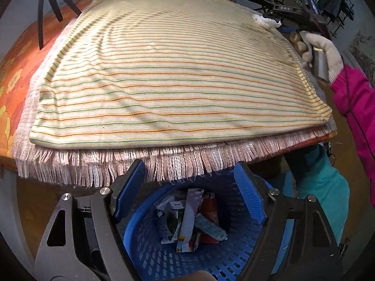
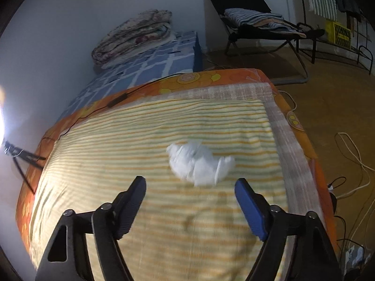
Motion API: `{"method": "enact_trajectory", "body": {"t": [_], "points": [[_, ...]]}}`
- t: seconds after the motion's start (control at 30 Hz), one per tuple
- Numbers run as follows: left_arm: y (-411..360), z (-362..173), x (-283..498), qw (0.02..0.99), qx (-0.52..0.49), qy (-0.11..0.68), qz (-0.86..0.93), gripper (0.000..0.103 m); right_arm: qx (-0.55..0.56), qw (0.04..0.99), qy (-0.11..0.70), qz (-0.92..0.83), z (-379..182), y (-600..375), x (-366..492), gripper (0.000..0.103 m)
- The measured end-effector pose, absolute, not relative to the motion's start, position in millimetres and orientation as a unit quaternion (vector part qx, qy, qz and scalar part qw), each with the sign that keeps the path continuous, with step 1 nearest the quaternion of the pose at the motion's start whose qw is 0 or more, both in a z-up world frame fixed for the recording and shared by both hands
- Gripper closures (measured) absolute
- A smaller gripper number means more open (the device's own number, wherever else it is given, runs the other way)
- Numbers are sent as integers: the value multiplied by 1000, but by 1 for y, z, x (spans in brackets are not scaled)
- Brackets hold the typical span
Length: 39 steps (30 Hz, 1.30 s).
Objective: Collect trash
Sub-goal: 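Move the right gripper over the blanket to the crumpled tissue, then grasp the crumpled white tissue with the right gripper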
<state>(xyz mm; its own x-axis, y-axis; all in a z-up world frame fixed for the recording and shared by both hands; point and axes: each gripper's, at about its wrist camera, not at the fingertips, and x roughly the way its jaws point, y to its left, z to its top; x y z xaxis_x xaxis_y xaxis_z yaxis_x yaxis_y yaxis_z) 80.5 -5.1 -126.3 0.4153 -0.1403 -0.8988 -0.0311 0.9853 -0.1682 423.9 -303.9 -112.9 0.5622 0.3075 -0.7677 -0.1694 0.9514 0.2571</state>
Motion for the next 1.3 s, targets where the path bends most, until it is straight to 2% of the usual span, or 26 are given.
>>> {"method": "enact_trajectory", "body": {"t": [0.03, 0.1, 0.13, 0.17, 0.27, 0.67, 1.0, 1.3], "points": [[-6, -127, 81, 838, -77, 538, -31, 22, 79, 879, 451, 135, -116, -303, 428, 31], [-7, -127, 82, 839, -73, 538, -32, 22, 84, 873, 460, 140, -124, -302, 436, 48], [-8, -127, 83, 839, -73, 538, -31, 22, 87, 869, 464, 146, -127, -301, 437, 63], [-8, -127, 83, 839, -74, 538, -31, 22, 87, 868, 466, 148, -128, -301, 437, 70], [-8, -125, 83, 840, -81, 536, -34, 22, 83, 872, 458, 149, -127, -301, 433, 74], [0, -98, 67, 862, -72, 501, -24, 22, 118, 875, 431, 187, -79, -311, 377, 75], [35, -81, 41, 878, -94, 469, 10, 22, 99, 862, 416, 273, -28, -281, 258, 75], [46, -77, 11, 881, -98, 463, 16, 22, 67, 835, 436, 330, -33, -251, 147, 75]]}}
